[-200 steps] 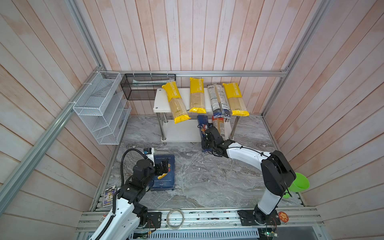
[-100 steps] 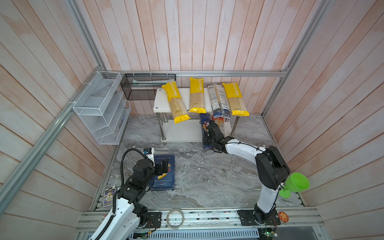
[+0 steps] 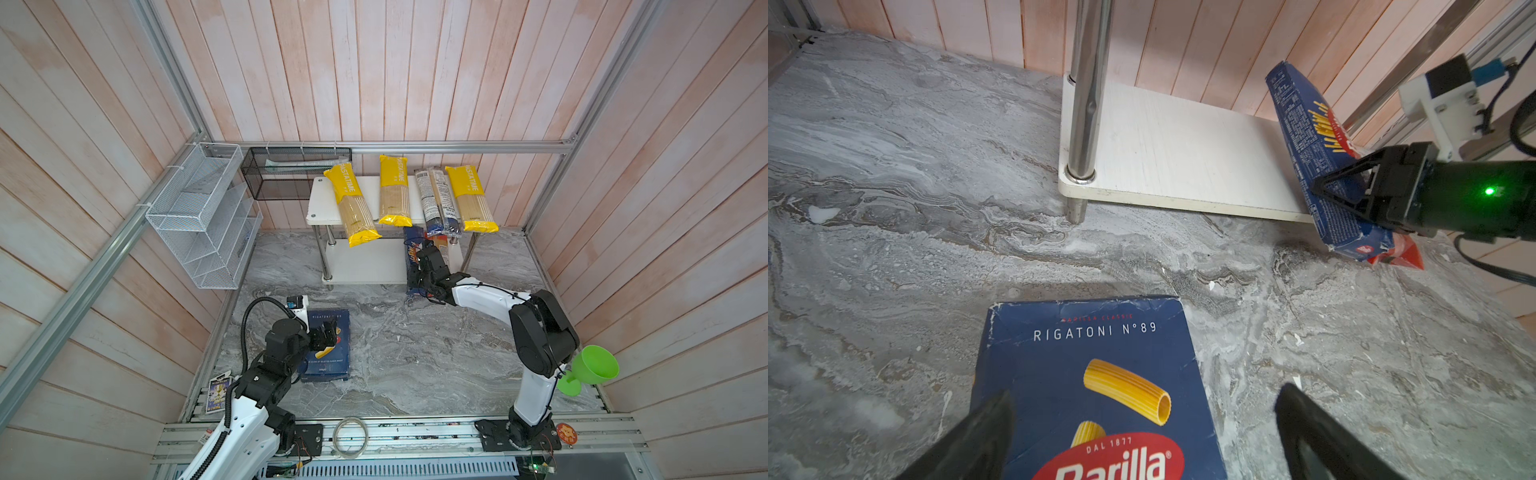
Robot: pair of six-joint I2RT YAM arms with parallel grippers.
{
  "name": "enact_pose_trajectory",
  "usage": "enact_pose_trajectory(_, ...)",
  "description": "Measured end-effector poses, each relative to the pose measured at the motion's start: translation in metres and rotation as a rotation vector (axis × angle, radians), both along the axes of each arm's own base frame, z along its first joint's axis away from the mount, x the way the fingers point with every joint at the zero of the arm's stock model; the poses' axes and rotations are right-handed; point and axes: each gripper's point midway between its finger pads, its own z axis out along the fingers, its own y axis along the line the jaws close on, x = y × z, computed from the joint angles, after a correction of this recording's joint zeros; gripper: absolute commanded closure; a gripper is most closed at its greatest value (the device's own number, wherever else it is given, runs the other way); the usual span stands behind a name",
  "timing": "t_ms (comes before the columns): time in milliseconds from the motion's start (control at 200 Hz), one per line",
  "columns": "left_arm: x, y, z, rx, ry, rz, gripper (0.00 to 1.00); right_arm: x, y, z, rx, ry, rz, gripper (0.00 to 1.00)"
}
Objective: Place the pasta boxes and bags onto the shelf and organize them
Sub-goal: 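Lower the blue Spaghetti box onto the lower tier beside the red-yellow bag, open right gripper, then withdraw the right gripper from the shelf toward the Rigatoni box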
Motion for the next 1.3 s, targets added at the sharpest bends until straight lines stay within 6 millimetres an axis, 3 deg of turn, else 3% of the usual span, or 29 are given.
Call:
enact_pose_trajectory(435,-0.001,0.000,0.002,-0.003,-0.008,0.000,0.00,0.012,0.006,0.023,0.072,-0.086,-0.012,0.42)
enact_pose_trajectory(755,-0.001,0.001,0.004,-0.005,-0.013,0.002,0.00,-0.012,-0.010,0.048,0.097,-0.136,-0.008,0.41)
enact_pose_trajectory(900,-0.001,0.002,0.004,-0.004,-0.017,0.007,0.00,-0.043,-0.011,0.051,0.117,-0.148,0.043,0.41)
enact_pose_trajectory(1125,0.000,0.005,0.006,-0.008,-0.023,0.032,0.00,-0.131,0.014,0.068,0.144,-0.207,0.230,0.41)
enact_pose_trajectory(1225,0.000,0.005,0.006,-0.023,-0.019,0.039,0.00,-0.157,0.004,0.071,0.184,-0.224,0.273,0.41)
enact_pose_trajectory(1300,0.000,0.005,0.006,-0.033,-0.014,0.042,0.01,-0.176,-0.010,0.057,0.194,-0.206,0.284,0.41)
